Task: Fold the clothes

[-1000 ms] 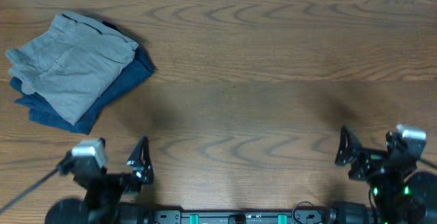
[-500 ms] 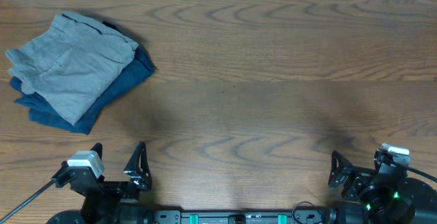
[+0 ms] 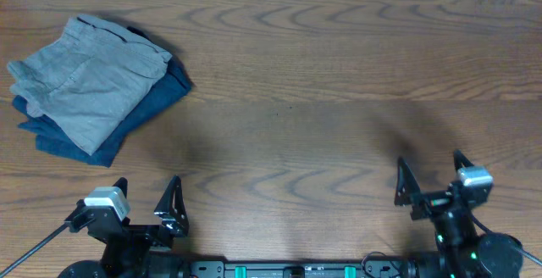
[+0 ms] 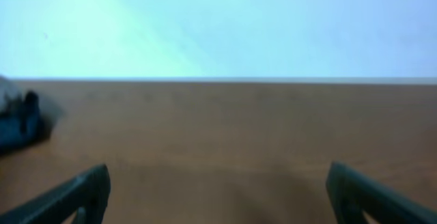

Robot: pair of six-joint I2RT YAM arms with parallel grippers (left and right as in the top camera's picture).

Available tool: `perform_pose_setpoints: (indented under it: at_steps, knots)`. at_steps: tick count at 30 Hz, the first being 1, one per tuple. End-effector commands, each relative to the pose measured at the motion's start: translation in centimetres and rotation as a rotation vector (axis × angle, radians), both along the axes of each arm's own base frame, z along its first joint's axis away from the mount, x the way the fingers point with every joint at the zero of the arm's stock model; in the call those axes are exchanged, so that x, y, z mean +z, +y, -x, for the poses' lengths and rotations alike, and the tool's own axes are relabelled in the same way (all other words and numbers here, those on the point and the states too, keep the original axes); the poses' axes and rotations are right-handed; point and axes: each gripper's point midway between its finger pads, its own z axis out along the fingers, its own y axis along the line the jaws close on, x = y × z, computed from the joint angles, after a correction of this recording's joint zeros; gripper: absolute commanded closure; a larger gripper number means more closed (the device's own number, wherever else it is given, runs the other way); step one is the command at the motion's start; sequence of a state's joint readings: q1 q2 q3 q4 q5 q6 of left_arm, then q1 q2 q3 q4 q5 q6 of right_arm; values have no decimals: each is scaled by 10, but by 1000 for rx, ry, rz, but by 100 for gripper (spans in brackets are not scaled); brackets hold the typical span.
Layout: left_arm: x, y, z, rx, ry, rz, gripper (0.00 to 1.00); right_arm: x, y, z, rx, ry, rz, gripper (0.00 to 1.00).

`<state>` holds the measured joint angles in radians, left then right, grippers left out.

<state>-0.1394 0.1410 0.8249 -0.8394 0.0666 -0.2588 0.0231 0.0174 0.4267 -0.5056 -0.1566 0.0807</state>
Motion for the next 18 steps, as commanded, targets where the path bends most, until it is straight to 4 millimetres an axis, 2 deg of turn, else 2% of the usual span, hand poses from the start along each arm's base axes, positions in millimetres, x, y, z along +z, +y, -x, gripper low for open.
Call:
perform_pose_setpoints:
  at_steps: [1,5,9,14,18]
  knots:
    - [-1,2,-1,12,0,0,2,-15,12,-13,67,-50,40,1]
    - [-1,2,-1,12,0,0,2,-21,14,-29,74,-169,88,1]
    - [-1,2,-1,12,0,1,2,-44,14,-39,73,-211,183,1]
    - [-1,2,-1,12,0,1,2,-88,10,-43,64,-75,208,1]
    - [-1,2,-1,12,0,0,2,-86,9,-43,58,-81,209,1]
